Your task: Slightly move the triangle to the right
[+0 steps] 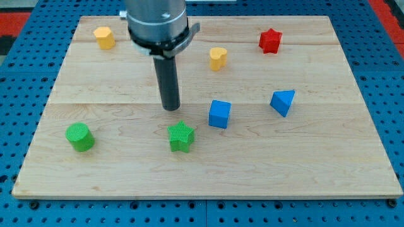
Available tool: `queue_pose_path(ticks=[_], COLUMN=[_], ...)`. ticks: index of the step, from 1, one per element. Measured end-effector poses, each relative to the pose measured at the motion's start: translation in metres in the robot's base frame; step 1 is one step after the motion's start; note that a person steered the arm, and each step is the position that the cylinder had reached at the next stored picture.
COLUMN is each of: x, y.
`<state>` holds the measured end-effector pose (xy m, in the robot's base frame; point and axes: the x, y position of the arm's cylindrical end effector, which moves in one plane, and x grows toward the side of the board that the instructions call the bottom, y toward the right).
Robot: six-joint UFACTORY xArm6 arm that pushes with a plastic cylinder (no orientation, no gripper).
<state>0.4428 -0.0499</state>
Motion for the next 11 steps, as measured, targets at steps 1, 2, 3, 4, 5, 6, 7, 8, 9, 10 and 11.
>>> queue_pose_path(ticks=[1, 2, 3, 4, 5, 6, 7, 8, 9, 10, 11], x=[0.019, 0.029, 0.000, -0.005, 0.000, 0.008, 0.008, -0.007, -0.037, -0.018, 0.017], y=[0.063, 0.081, 0.092, 0.137, 0.154, 0.188, 0.215, 0.196, 0.142, 0.068, 0.037])
